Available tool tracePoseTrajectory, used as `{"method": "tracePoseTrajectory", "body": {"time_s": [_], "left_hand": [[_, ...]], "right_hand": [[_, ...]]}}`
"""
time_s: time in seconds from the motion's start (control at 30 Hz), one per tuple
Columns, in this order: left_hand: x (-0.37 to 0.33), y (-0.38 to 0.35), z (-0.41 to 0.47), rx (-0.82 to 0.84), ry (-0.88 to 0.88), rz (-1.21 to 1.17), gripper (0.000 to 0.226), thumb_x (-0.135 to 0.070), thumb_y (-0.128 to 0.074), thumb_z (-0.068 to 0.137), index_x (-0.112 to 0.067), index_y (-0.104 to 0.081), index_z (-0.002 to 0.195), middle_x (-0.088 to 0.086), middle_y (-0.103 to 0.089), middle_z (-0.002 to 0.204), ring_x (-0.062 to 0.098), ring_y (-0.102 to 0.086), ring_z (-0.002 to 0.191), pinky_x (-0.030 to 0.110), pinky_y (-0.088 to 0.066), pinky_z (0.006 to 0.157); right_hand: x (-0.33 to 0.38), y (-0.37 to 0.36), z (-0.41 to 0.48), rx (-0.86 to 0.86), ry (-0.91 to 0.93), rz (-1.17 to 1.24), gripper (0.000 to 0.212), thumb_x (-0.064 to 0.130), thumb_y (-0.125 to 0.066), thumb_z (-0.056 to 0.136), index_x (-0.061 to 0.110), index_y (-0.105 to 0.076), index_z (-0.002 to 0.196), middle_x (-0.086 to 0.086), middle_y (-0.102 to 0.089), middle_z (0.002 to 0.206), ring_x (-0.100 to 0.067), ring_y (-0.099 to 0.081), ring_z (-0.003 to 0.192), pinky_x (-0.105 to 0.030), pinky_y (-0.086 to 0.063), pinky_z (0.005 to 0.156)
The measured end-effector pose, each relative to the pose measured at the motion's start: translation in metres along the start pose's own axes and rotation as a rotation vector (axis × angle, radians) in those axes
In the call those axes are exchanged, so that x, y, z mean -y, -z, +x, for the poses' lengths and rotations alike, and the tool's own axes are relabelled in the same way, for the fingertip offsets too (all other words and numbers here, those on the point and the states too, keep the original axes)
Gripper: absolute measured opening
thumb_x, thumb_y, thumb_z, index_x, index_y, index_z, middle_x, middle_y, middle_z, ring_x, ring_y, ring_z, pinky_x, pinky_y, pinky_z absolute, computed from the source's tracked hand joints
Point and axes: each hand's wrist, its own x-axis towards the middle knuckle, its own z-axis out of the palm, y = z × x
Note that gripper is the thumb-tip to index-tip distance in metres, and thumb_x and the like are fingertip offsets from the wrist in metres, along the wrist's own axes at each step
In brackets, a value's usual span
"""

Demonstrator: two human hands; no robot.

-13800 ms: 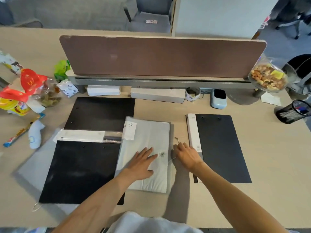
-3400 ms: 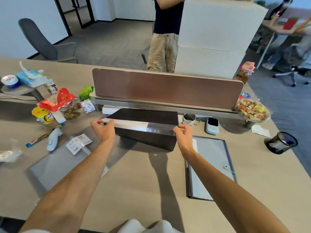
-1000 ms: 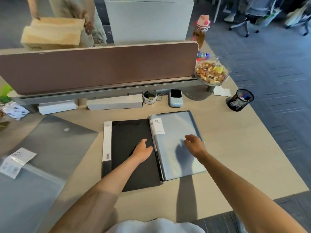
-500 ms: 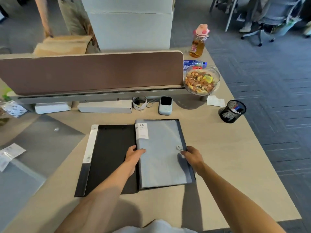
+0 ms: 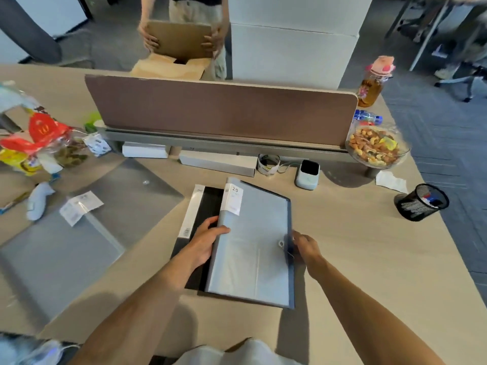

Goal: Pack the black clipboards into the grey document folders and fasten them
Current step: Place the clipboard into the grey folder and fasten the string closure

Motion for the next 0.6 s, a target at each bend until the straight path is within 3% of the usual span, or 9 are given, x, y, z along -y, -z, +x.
{"method": "tracePoseTrajectory", "body": {"time_s": [0.07,0.17,0.27,0.4,0.47,0.6], "left_hand": [[-0.004,0.027,-0.002,-0.022,0.005,-0.055,0.052,-0.006,-0.070,0.080,-0.016,-0.052,0.128,0.014,-0.067,0.107,0.028,-0.066,0.091,0.037,-0.054,0.074],[-0.009,0.064,-0.003,-0.062,0.006,-0.106,0.049,-0.002,-0.068,0.081,-0.015,-0.051,0.125,0.011,-0.067,0.098,0.024,-0.066,0.080,0.031,-0.054,0.064],[-0.013,0.094,0.003,-0.077,-0.002,-0.071,0.054,-0.001,-0.069,0.081,-0.014,-0.048,0.128,0.011,-0.065,0.102,0.026,-0.064,0.085,0.035,-0.053,0.071],[-0.021,0.116,0.013,-0.072,-0.016,0.170,0.053,-0.007,-0.069,0.081,-0.013,-0.049,0.129,0.008,-0.066,0.106,0.028,-0.065,0.093,0.038,-0.053,0.084],[-0.026,0.122,0.017,-0.074,-0.042,0.362,0.048,-0.011,-0.068,0.083,-0.011,-0.050,0.128,0.007,-0.065,0.116,0.025,-0.064,0.095,0.032,-0.050,0.080],[-0.032,0.134,0.029,-0.033,-0.080,0.551,0.049,-0.009,-0.067,0.083,-0.006,-0.051,0.129,0.010,-0.062,0.126,0.020,-0.059,0.100,0.025,-0.044,0.080]], "right_hand": [[0.008,-0.023,-0.005,0.002,-0.002,0.014,0.022,0.024,-0.051,0.094,0.006,-0.060,0.085,-0.010,-0.054,0.073,-0.022,-0.049,0.066,-0.035,-0.042,0.065],[0.017,-0.059,-0.010,0.013,0.007,0.011,0.020,0.024,-0.052,0.094,0.008,-0.062,0.100,-0.010,-0.059,0.080,-0.023,-0.052,0.070,-0.036,-0.045,0.068],[0.025,-0.091,-0.015,0.051,-0.012,-0.006,0.023,0.022,-0.051,0.093,0.009,-0.061,0.110,-0.010,-0.060,0.091,-0.025,-0.056,0.080,-0.038,-0.049,0.075],[0.032,-0.123,-0.023,0.015,0.008,-0.087,0.026,0.022,-0.059,0.091,0.007,-0.060,0.112,-0.010,-0.060,0.096,-0.022,-0.055,0.084,-0.033,-0.048,0.072],[0.031,-0.133,-0.023,-0.047,0.016,-0.152,0.031,0.020,-0.059,0.091,0.003,-0.059,0.118,-0.012,-0.060,0.098,-0.025,-0.055,0.086,-0.032,-0.045,0.072],[0.029,-0.142,-0.024,-0.112,0.011,-0.220,0.028,0.018,-0.057,0.091,-0.001,-0.060,0.112,-0.008,-0.059,0.079,-0.021,-0.054,0.070,-0.028,-0.042,0.055]]}}
